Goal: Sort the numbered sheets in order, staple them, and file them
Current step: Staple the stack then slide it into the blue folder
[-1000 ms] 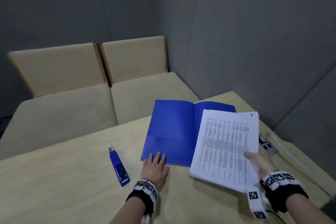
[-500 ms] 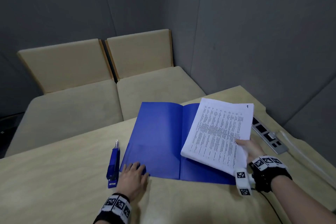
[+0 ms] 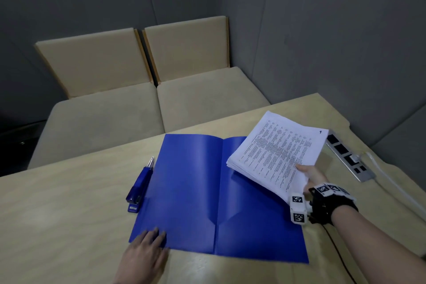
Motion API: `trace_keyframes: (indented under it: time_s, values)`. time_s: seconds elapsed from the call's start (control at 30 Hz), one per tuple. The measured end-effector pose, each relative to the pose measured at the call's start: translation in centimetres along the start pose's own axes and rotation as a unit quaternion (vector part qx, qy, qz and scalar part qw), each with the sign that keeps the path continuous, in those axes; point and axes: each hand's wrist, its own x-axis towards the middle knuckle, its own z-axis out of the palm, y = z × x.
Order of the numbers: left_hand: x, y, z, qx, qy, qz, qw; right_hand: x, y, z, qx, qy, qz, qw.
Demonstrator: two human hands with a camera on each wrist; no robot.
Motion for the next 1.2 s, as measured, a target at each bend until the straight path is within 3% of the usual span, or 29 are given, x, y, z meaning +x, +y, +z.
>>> trace_keyframes:
  time_s: [0.07,0.17,0.3,0.37,0.43,0.5,0.63,0.7,0.9,1.07,1.2]
  values:
    - [-1.8,0.3,-0.1,0.011,0.005,-0.035,0.999,4.8,2.2,-0.6,-0.005,-0.019,0.006,1.000]
    - [-0.8,2.3,-1.2,0.013,-0.053,-0.079,0.995,6.2,3.8,0.0,-0.051,-0.045,0.020,0.997]
    - [5.6,9.7,-2.6,-0.103,-0.144,0.049,0.983,5.5,5.0,1.2,-0.058,-0.045,0.035,0.997]
    - [8.6,13.4,-2.7,-0.178,-0.258,0.041,0.949,7.4,6.5,0.6,-0.055,-0.047,0.022,0.997]
    - [10.4,15.8,-2.7,-0.182,-0.325,0.008,0.928,4.3,6.0,1.4,-0.059,-0.036,0.027,0.997]
    - [11.3,16.6,-2.5,-0.164,-0.351,-0.006,0.922,0.5,5.5,2.4,-0.046,-0.023,0.027,0.998]
    - [11.7,16.2,-2.1,-0.149,-0.392,0.006,0.908,-1.7,6.5,2.6,0.026,-0.025,0.009,0.999]
    - [11.4,15.7,-2.4,-0.182,-0.375,0.028,0.909,-2.1,6.9,2.8,0.058,-0.047,0.006,0.997]
    - [9.6,13.8,-2.2,-0.254,-0.239,0.105,0.931,-5.0,6.5,3.5,0.104,-0.141,0.033,0.984]
    - [8.6,13.6,-1.7,-0.283,-0.168,0.068,0.942,-6.9,6.7,0.8,0.047,-0.189,0.074,0.978]
    - [8.5,14.0,-1.8,-0.266,-0.158,0.028,0.950,-8.0,6.0,-1.1,-0.060,-0.196,0.110,0.973]
